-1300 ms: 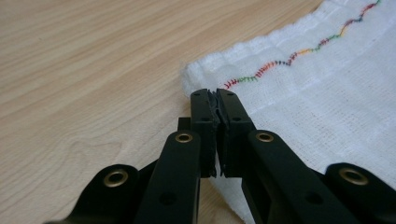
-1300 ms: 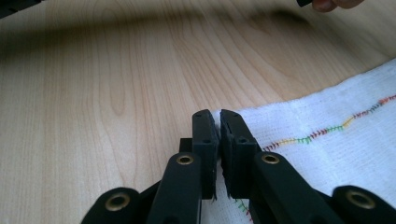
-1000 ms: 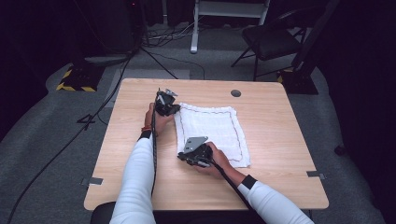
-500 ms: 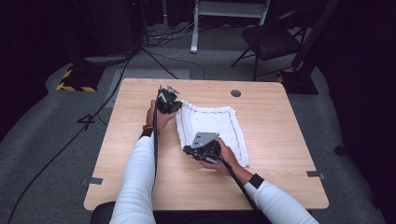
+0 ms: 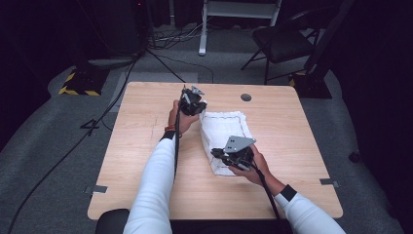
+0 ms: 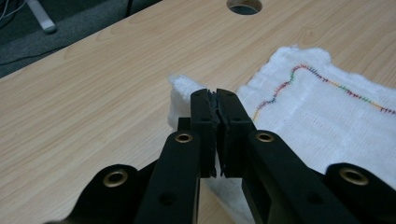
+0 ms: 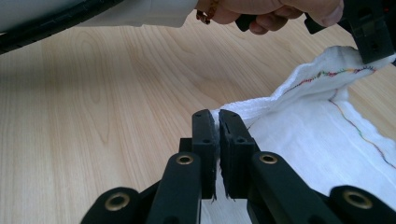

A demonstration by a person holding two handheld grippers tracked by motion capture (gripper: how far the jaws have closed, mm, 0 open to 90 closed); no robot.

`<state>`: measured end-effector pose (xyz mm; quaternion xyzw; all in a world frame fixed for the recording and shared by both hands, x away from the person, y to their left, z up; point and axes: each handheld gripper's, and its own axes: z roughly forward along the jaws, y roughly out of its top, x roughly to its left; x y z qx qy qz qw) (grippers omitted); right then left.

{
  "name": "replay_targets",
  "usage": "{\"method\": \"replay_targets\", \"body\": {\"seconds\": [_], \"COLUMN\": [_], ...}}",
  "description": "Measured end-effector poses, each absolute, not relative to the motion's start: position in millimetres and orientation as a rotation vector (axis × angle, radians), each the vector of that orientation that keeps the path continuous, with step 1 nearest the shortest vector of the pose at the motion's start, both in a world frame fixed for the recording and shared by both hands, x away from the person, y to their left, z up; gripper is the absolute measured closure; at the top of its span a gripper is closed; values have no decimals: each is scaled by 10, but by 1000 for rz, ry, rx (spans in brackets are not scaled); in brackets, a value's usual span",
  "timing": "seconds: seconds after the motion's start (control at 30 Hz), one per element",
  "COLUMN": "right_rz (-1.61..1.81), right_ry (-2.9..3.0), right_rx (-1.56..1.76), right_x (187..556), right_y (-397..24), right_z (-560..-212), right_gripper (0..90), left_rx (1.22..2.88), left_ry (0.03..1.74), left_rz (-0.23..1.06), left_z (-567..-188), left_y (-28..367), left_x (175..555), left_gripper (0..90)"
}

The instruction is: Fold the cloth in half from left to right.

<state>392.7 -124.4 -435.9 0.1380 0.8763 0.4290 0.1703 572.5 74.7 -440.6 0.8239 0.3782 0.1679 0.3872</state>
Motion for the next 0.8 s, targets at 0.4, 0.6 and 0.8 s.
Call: {"method": "replay_targets", "body": {"seconds": [0.4, 0.6, 0.8], "right_rz": [1207, 1210, 1194], "right_ry": [2446, 2423, 2407], "right_rx": [509, 563, 600], "right_x": [3876, 3835, 3779], "right_y": [-1767, -1990, -2187], "right_z": [-4344, -4333, -4335], "right_gripper": [861, 862, 861], "left_rx": [2136, 2147, 2163], "left_ry": [883, 839, 805], "left_rz": [423, 412, 410], "left_z": [-4337, -4333, -4343], "left_y": [245, -16, -227], "left_x": [5777, 5771, 5782], "left_gripper": [864, 864, 863]}}
